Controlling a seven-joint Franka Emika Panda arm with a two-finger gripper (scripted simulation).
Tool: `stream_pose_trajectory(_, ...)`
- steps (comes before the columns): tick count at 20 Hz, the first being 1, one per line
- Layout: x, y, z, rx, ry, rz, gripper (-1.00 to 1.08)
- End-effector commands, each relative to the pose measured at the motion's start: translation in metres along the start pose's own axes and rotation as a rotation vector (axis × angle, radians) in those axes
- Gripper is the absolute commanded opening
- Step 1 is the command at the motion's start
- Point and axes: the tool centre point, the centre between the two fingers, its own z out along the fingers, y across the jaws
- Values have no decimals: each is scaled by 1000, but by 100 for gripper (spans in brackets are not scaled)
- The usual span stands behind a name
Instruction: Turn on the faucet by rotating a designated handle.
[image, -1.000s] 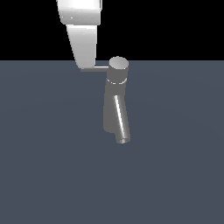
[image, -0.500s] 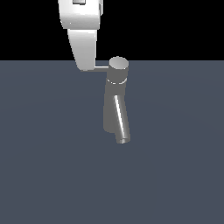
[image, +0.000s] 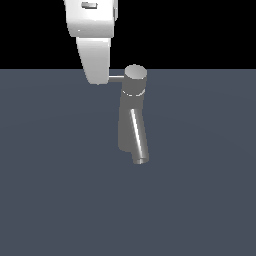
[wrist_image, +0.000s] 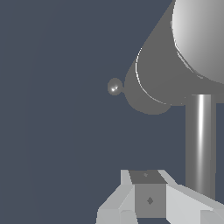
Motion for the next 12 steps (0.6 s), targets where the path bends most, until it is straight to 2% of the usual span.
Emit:
stream_pose_trajectory(1, -1, 6, 0, 0, 0, 0, -100)
stream_pose_trajectory(12, -3, 32, 0, 0, 0, 0, -100)
